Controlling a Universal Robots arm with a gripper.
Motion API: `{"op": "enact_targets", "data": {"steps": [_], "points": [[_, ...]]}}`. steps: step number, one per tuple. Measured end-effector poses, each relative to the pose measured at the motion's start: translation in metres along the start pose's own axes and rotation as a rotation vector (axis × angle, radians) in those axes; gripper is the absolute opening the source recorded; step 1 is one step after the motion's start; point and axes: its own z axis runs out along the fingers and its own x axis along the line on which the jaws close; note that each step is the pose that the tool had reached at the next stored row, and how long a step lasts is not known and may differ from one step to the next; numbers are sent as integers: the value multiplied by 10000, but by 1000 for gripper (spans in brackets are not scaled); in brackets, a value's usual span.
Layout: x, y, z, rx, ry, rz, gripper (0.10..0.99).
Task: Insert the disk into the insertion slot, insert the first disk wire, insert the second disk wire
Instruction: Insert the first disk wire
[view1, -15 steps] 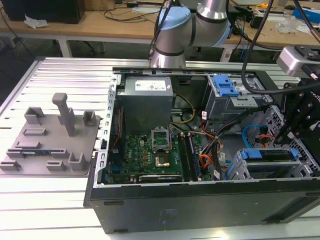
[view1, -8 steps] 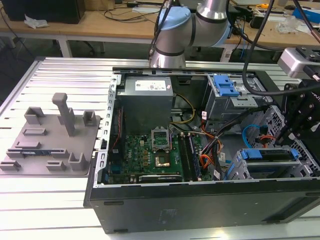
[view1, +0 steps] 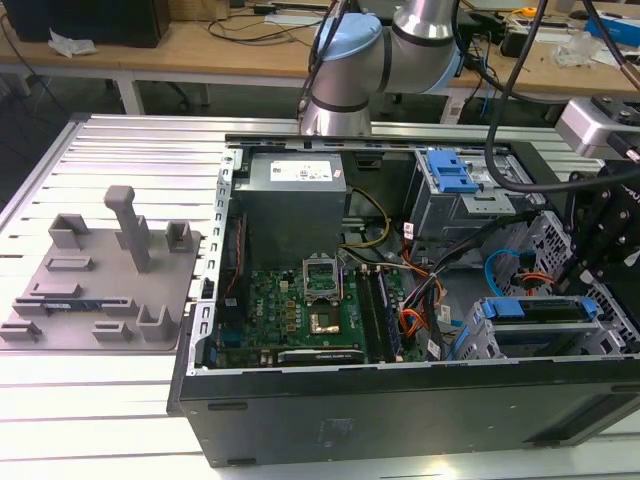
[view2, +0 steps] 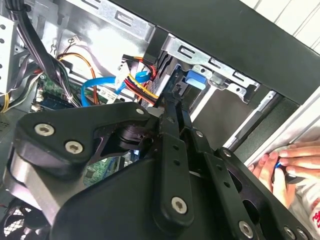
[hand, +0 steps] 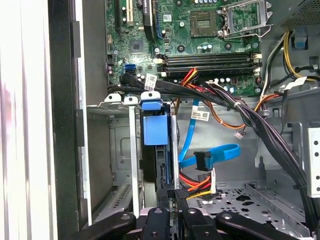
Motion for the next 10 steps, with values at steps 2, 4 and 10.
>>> {"op": "enact_targets", "data": {"steps": [2, 4, 10], "points": [[0, 0, 3, -11, 45, 0, 165], [0, 0, 4, -23, 81, 1, 165], [-1, -1, 5, -23, 127, -15, 165]]}}
